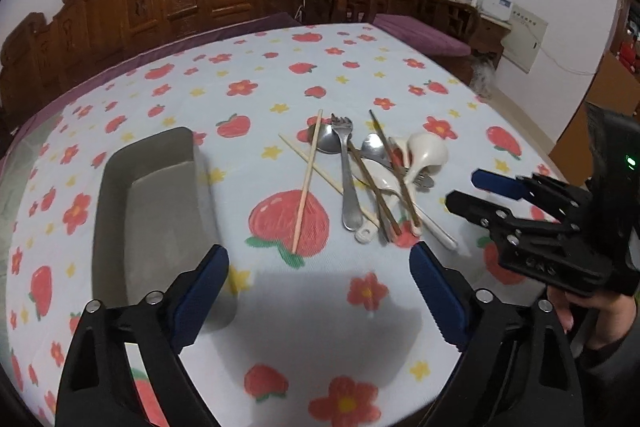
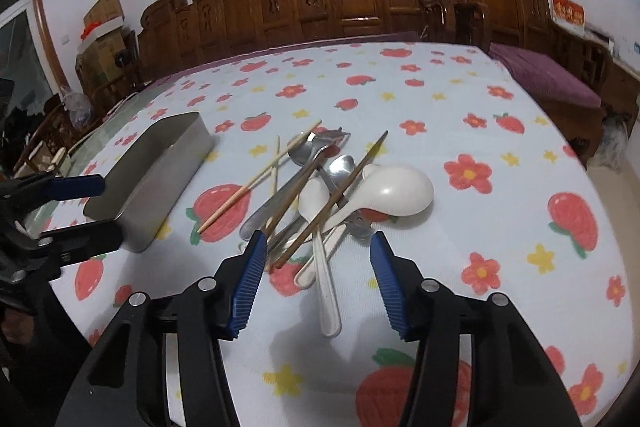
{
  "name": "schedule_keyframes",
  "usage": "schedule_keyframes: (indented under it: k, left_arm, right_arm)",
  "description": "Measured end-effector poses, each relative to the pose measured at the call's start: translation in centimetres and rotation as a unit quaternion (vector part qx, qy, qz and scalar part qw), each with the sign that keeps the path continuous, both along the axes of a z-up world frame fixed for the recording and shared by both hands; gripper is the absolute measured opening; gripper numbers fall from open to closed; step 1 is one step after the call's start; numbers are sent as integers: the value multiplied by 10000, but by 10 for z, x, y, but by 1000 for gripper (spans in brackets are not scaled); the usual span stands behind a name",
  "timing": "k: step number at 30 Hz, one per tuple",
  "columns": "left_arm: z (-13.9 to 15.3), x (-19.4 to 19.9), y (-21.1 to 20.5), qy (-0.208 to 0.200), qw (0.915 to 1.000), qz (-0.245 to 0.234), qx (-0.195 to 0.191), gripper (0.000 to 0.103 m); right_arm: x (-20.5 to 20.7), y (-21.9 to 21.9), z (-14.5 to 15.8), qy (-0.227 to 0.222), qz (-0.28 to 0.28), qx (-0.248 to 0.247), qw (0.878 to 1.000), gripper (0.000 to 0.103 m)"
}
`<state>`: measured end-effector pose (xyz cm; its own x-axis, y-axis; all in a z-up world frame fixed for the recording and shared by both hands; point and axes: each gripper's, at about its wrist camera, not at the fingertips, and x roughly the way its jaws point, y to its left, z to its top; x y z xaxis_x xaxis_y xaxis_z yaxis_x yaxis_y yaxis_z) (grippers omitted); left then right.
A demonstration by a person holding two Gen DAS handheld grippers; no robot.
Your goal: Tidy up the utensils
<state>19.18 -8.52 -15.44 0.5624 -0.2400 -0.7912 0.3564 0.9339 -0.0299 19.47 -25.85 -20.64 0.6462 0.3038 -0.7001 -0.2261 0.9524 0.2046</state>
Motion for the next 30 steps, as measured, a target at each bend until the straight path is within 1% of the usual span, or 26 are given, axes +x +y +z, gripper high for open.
schedule_keyframes:
  k: [1, 3, 4, 9, 13, 15, 16, 18, 19, 21, 23, 25, 26, 30]
  left_arm:
    - [-5, 6, -3, 66, 10000, 6, 12, 85]
    - [-13, 17, -9, 202, 9998, -19, -66, 78]
    - [-17, 21, -13, 245, 9997, -30, -88, 76]
    - [-39, 43, -33, 529, 9980, -123, -320, 65]
    - [-50, 57, -46, 648, 9972, -55, -378, 62]
    - [-56, 64, -51, 741, 9962, -33, -461, 54]
    - [-58, 67, -52, 790, 9956, -21, -501, 52]
    - [-64, 73, -56, 884, 9946, -24, -551, 40]
    - [-66, 76, -58, 903, 9944, -46, -553, 37]
    - [-68, 80, -61, 887, 9946, -86, -540, 26]
    - [-68, 83, -63, 894, 9943, -106, -564, 24]
    - [-67, 85, -63, 941, 9935, -126, -622, 18]
    - [-67, 86, -62, 951, 9932, -141, -651, 7]
    - [-66, 82, -59, 944, 9934, -193, -615, 6]
  right_arm:
    - [2, -1, -3, 40, 6, 42, 10000, 49]
    - [2, 0, -7, 72, 19, 55, 10000, 46]
    - [2, -1, -8, 68, 15, 59, 10000, 44]
    - [-1, -4, -14, 68, -46, 75, 9999, 41]
    - [-7, -6, -17, 86, -94, 91, 9999, 39]
    - [-10, -8, -17, 85, -94, 107, 9999, 39]
    - [-10, -8, -17, 81, -90, 83, 9999, 39]
    - [-11, -8, -18, 74, -83, 22, 9999, 39]
    - [-12, -9, -18, 74, -91, 8, 9999, 39]
    - [-12, -11, -19, 73, -107, 1, 9999, 39]
    - [-12, -13, -18, 74, -136, 9, 9999, 39]
    - [-12, -14, -17, 65, -156, 19, 9999, 39]
    - [-12, -14, -16, 59, -160, 22, 9999, 39]
    - [-10, -12, -12, 43, -154, -13, 9999, 39]
